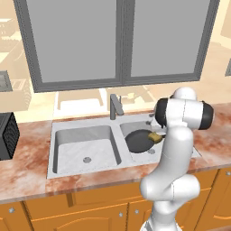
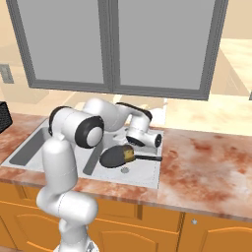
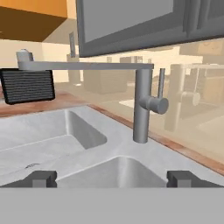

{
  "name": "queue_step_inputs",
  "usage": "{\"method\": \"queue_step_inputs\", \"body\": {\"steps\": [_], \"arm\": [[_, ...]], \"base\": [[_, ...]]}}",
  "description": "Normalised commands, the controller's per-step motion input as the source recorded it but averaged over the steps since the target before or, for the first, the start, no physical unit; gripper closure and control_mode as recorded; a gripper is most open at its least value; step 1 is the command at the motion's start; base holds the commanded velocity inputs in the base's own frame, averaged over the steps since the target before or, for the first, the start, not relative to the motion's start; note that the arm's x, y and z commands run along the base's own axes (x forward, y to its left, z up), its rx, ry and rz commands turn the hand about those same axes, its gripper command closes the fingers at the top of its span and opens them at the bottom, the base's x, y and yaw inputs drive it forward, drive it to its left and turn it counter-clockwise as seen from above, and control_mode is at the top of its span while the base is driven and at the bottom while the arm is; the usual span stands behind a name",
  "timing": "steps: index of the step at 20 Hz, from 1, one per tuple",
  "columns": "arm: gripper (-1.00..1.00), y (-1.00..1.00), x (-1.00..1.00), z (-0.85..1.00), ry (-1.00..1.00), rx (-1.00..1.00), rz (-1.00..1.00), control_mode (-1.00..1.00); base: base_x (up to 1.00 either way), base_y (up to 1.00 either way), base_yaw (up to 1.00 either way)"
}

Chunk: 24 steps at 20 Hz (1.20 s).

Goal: Pick the pan and sponge and place them into the sink. Then turn on the water.

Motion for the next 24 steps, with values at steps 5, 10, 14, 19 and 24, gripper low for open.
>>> {"method": "queue_step_inputs", "body": {"steps": [5, 10, 14, 19, 24], "arm": [[-1.0, 0.26, 0.0, 0.07, -0.01, 0.01, -0.04, -1.0], [-1.0, 0.23, 0.0, 0.0, -0.04, 0.08, -0.14, -1.0], [-1.0, 0.18, 0.0, 0.01, -0.04, 0.08, -0.15, -1.0], [-1.0, 0.08, 0.01, 0.17, -0.02, 0.06, -0.09, -1.0], [-1.0, 0.05, 0.18, 0.39, 0.0, 0.02, -0.03, -1.0]], "base": [[0.0, 0.0, 0.0], [0.0, 0.0, 0.0], [0.0, 0.0, 0.0], [0.0, 0.0, 0.0], [0.0, 0.0, 0.0]]}}
